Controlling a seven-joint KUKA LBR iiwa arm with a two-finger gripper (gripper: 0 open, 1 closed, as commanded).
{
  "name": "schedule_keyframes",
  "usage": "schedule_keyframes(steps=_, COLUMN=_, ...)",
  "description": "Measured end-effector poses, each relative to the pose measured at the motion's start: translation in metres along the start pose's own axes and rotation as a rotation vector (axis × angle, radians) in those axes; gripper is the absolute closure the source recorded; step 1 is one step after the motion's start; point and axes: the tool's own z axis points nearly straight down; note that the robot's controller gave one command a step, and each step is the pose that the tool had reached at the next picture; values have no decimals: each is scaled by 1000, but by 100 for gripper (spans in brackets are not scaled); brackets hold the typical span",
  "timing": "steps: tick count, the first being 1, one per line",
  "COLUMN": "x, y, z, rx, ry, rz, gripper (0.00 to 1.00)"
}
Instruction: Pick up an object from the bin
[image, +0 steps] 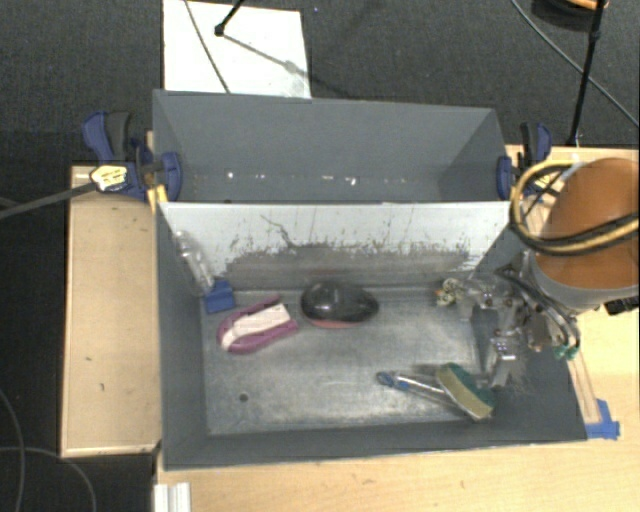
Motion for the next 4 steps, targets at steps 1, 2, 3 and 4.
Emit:
schedule_keyframes(steps=1, x=-57, y=-10, z=22, rx=-1, ry=-3, rz=-270, gripper=0)
schedule_keyframes(steps=2, x=-26, y=-30, z=121, rx=-2, ry=3, rz=-234, gripper=0)
schedule_keyframes(steps=3, x=13, y=12, z=118, rx=3, ry=-18, rz=-290, gripper=0)
schedule_keyframes(steps=4, x=14, y=9, z=119, rx=4, ry=-9, rz=-290, gripper=100)
